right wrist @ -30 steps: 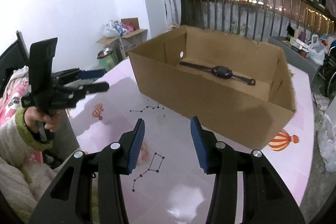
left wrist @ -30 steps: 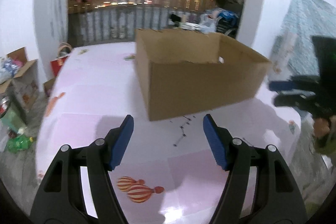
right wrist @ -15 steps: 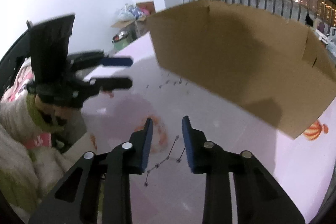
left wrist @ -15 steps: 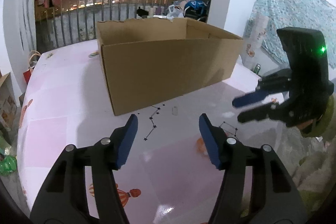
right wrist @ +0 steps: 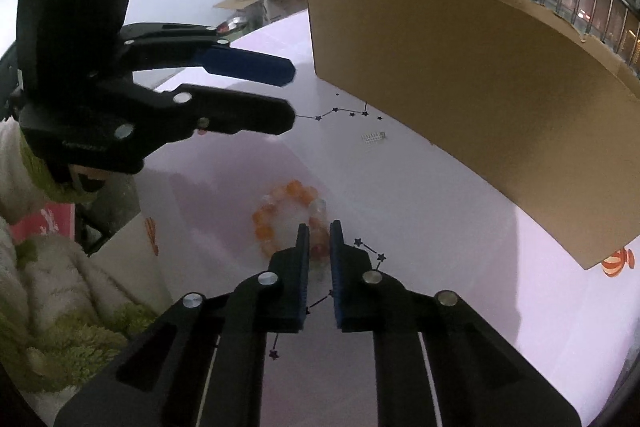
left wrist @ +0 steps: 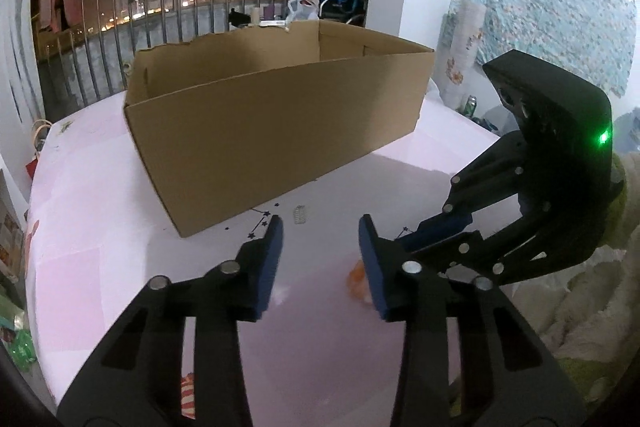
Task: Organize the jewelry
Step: 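Move the right gripper down over the orange bead bracelet, then close the right gripper on the orange bead bracelet and lift it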
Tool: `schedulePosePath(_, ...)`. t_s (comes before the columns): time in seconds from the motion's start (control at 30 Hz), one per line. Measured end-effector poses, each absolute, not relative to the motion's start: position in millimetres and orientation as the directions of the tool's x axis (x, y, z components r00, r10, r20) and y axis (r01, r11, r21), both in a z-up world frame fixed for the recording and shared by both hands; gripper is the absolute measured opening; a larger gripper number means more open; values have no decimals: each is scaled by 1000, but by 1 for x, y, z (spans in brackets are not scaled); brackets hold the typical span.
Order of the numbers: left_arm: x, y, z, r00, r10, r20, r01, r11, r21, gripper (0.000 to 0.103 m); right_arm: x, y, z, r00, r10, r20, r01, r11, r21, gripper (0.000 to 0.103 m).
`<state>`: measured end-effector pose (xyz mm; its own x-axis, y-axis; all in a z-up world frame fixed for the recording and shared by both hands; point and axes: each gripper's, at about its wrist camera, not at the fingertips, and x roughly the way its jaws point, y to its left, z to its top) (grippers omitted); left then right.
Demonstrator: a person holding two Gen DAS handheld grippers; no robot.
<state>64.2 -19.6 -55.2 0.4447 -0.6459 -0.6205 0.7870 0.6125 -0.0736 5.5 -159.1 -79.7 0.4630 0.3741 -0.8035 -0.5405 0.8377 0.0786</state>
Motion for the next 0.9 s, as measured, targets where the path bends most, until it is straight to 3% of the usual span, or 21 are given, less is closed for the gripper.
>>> schedulePosePath(0.53, 83, -70, -71, 426, -565, -707, 820, 571, 37, 23, 15, -229, -73, 518, 323, -792, -442, 894, 75, 10)
schedulePosePath(0.9, 102, -75, -84, 411, -518, -751, 810, 584, 40, 16, 17, -245, -78, 518, 341, -784, -420, 900, 114, 10)
